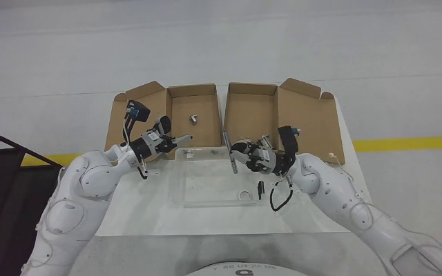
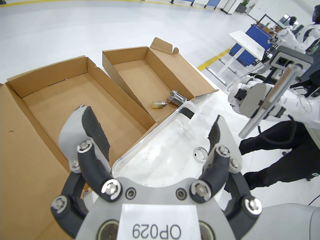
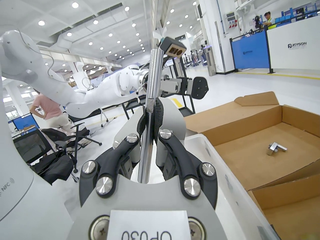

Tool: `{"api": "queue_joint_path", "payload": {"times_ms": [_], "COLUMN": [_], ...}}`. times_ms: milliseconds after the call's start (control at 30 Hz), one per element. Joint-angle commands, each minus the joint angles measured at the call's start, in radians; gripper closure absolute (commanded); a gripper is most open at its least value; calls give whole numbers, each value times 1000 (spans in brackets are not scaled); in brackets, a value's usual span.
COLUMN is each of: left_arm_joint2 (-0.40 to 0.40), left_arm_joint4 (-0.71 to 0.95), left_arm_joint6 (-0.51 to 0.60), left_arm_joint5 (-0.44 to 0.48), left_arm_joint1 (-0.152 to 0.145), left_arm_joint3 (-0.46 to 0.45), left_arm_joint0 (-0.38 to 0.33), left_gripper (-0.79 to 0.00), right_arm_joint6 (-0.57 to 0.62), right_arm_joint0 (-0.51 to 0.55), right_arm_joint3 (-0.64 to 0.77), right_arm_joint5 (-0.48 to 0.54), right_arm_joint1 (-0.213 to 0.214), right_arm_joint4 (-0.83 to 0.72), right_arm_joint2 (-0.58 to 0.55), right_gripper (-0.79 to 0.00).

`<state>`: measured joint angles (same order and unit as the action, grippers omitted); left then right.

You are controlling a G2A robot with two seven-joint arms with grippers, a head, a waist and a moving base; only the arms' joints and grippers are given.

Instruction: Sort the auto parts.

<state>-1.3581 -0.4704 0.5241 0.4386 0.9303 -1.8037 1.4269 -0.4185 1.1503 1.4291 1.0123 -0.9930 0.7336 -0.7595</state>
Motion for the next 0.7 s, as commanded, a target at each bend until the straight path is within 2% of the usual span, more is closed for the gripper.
{"api": "queue_joint_path", "payload": {"times_ms": [0,67,433,667], "left_arm_joint2": [0,0,0,0], "left_arm_joint4": [0,0,0,0], "left_arm_joint6": [0,0,0,0], "left_arm_joint5": [0,0,0,0], "left_arm_joint1": [0,0,0,0], "left_arm_joint3": [0,0,0,0], "left_arm_joint0": [0,0,0,0], "left_gripper": [-785,-785,-785,-785], "right_arm_joint6": [30,-60,-60,34], "right_arm_joint0": [0,-3,-3,-3], "right_arm_joint3": [0,-11,-11,48], "right_arm_joint5": [0,0,0,0], "right_arm_joint1": [0,10,10,6], "right_arm_joint4": [0,-10,-10,-176], "right_arm_joint2": [-1,24,24,49], "right_gripper": [0,0,0,0]}}
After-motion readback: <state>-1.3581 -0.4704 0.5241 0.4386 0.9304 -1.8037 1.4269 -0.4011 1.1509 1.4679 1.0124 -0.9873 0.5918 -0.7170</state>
